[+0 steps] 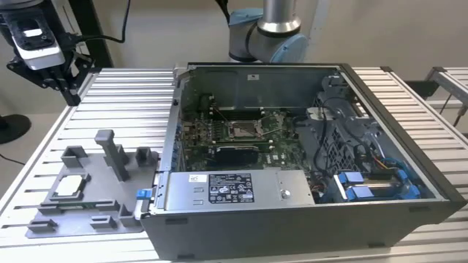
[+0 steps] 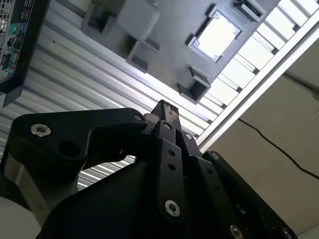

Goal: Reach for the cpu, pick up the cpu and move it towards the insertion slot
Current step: 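Reach for the cpu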

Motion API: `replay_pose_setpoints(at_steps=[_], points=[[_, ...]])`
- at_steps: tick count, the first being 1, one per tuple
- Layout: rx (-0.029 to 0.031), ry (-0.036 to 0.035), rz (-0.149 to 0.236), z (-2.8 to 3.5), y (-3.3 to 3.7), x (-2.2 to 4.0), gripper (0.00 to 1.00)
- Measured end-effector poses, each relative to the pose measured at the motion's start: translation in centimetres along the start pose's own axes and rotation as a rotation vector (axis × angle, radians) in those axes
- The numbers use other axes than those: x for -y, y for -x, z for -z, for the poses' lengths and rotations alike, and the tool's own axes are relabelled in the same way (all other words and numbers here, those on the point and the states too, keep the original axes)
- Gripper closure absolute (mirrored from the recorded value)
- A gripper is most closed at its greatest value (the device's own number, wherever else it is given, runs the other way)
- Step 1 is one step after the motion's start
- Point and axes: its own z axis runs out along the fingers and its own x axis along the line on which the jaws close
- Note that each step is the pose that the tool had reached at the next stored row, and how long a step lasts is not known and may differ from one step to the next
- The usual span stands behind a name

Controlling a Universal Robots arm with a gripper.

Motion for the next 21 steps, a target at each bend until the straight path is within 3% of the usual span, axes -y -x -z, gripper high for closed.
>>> replay_pose_setpoints(at_steps=[6, 15, 21], points=[[-0.0002, -0.0001, 0.000, 0.02, -0.02, 0.21, 1.00], [0.0001, 0.0009, 0.000, 0.11, -0.40, 2.96, 1.00], [0.0038, 0.0010, 0.000, 0.15, -1.49, 3.96, 1.00]])
